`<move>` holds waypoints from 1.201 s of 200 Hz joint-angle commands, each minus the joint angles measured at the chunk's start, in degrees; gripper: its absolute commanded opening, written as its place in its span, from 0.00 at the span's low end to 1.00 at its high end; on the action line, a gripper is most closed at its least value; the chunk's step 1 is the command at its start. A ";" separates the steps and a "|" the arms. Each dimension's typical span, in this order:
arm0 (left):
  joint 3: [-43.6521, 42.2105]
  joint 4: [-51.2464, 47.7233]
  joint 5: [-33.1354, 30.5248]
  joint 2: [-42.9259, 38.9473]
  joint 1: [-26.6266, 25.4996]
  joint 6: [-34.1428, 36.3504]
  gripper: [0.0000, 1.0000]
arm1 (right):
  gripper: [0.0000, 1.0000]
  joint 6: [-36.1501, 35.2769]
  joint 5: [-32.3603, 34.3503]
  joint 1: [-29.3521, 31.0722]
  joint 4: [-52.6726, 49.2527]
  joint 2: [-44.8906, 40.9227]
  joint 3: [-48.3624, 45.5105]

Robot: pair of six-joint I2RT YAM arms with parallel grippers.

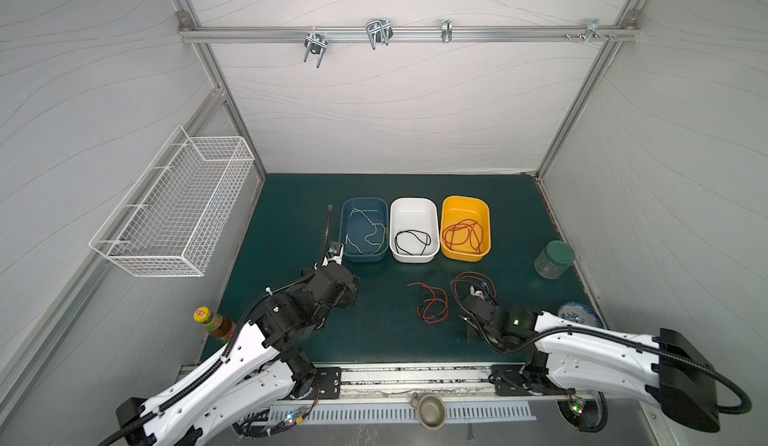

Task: Untangle the cables
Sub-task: 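Grasp a black wire in the tangle with the right gripper, then lift the black wire with the right gripper toward the white bin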

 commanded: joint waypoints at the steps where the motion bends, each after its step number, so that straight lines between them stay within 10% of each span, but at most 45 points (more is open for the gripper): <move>1: 0.86 1.47 -0.13 -0.66 0.18 -0.56 0.96 | 0.33 1.68 2.31 0.46 -0.70 -0.88 -0.06; 65: 0.71 1.52 -0.08 -1.01 0.14 -0.53 0.96 | 0.00 -0.06 4.19 0.85 -3.60 -1.01 2.93; 240: 0.51 1.92 -0.19 -0.71 0.13 -0.40 0.96 | 0.00 -22.26 13.88 1.21 -19.05 -3.28 39.44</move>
